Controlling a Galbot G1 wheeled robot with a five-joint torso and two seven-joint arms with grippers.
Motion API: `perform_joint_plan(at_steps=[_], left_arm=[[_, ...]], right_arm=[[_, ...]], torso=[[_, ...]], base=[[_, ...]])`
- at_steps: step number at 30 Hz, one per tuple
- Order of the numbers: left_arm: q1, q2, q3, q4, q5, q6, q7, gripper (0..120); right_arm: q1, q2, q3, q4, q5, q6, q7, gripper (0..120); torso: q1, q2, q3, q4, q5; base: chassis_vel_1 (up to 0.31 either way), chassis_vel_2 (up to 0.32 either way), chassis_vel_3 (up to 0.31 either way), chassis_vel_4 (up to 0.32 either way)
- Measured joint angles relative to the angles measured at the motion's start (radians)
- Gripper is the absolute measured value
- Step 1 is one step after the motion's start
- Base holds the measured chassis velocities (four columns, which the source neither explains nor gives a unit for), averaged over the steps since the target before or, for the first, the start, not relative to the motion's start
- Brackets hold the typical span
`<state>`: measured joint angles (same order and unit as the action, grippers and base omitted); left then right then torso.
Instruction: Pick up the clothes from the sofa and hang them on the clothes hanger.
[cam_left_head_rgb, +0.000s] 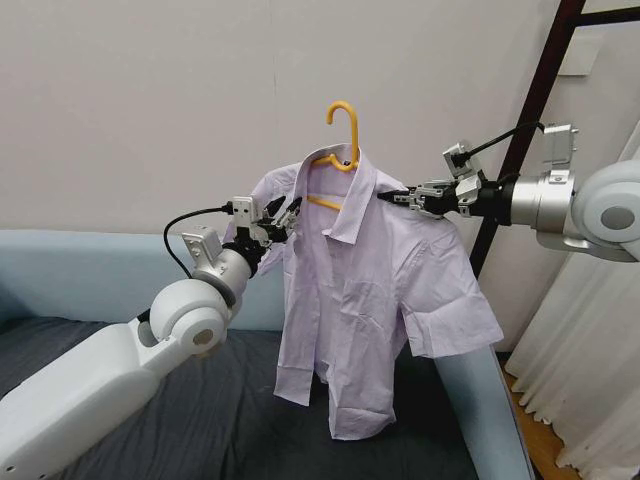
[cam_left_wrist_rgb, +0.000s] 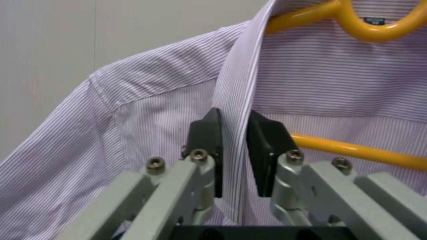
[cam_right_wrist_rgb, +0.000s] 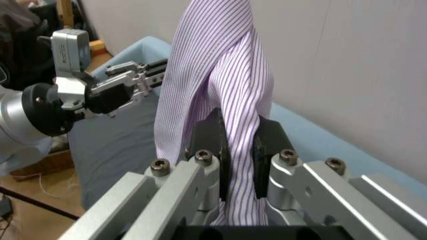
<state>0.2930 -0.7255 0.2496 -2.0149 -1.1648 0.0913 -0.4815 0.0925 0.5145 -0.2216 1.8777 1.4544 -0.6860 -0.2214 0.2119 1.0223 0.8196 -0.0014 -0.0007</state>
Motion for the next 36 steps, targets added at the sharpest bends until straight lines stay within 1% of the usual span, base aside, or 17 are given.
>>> perform_joint_plan(at_steps=[2, 4, 11, 17, 22, 27, 29, 31, 32, 33, 35, 36], left_arm=[[0.01, -0.001, -0.004, 0.0, 0.002, -0.017, 0.015, 4], [0.015, -0.006, -0.004, -0.005, 0.005, -0.018, 0.018, 0], [0.007, -0.008, -0.001, -0.031, 0.0, -0.01, -0.001, 0], [-0.006, -0.011, 0.004, -0.073, -0.017, 0.006, -0.022, 0], [-0.005, -0.014, 0.009, -0.067, -0.009, 0.006, -0.031, 0], [-0.005, -0.032, 0.012, -0.066, -0.027, 0.007, -0.046, 0], [-0.003, -0.032, 0.018, -0.072, -0.028, 0.026, -0.056, 0], [0.006, -0.027, 0.015, -0.077, -0.024, 0.046, -0.063, 9], [0.006, -0.027, 0.015, -0.077, -0.024, 0.046, -0.063, 9], [0.009, -0.025, 0.012, -0.082, -0.022, 0.056, -0.07, 12], [0.017, -0.019, 0.008, -0.118, -0.02, 0.112, -0.127, 22], [0.022, -0.014, 0.006, -0.135, -0.02, 0.128, -0.145, 26]], right_arm=[[-0.005, 0.0, 0.004, 0.004, 0.011, -0.005, 0.011, 7], [-0.015, 0.002, 0.013, 0.013, 0.024, -0.01, 0.024, 7], [-0.034, 0.004, 0.028, 0.017, 0.036, -0.013, 0.041, 7], [-0.046, 0.025, 0.033, 0.004, 0.03, -0.014, 0.059, 7], [-0.042, 0.035, 0.031, -0.004, 0.029, -0.014, 0.064, 7], [-0.057, 0.038, 0.039, 0.006, 0.03, -0.013, 0.07, 7], [-0.07, 0.034, 0.046, 0.01, 0.03, -0.013, 0.071, 7], [-0.086, 0.026, 0.058, 0.012, 0.031, -0.012, 0.072, 7], [-0.086, 0.026, 0.058, 0.012, 0.031, -0.012, 0.072, 7], [-0.091, 0.024, 0.062, 0.014, 0.033, -0.01, 0.074, 7], [-0.121, 0.023, 0.097, 0.02, 0.043, -0.005, 0.086, 7], [-0.132, 0.024, 0.114, 0.021, 0.048, -0.003, 0.091, 7]], torso=[[0.0, 0.0, 0.0, 0.0001, 0.0], [0.0, 0.0, 0.0, 0.0001, -0.0002], [0.0, 0.0, 0.0, 0.0001, -0.0001], [0.0, 0.0, 0.0, 0.0, 0.0], [0.0, 0.0, 0.0, 0.0003, -0.0001], [0.0, 0.0, 0.0, 0.0001, -0.0001], [0.0, 0.0, 0.0, 0.0001, 0.0], [0.0, 0.0, 0.0, 0.0, -0.0001], [0.0, 0.0, 0.0, 0.0, -0.0001], [0.0, 0.0, 0.0, 0.0, -0.0001], [0.0, 0.0, 0.0, 0.0001, -0.0001], [0.0, 0.0, 0.0, 0.0, 0.0]], base=[[0.0, 0.0, 0.0, 0.0], [0.0, 0.0, 0.0, 0.0], [0.0, 0.0, 0.0, 0.0], [0.0, 0.0, 0.0, 0.0], [0.0, 0.0, 0.0, 0.0], [0.0, 0.0, 0.0, 0.0], [0.0, 0.0, 0.0, 0.0], [0.0, 0.0, 0.0, 0.0], [0.0, 0.0, 0.0, 0.0], [0.0, 0.0, 0.0, 0.0], [0.0, 0.0, 0.0, 0.0], [0.0, 0.0, 0.0, 0.0]])
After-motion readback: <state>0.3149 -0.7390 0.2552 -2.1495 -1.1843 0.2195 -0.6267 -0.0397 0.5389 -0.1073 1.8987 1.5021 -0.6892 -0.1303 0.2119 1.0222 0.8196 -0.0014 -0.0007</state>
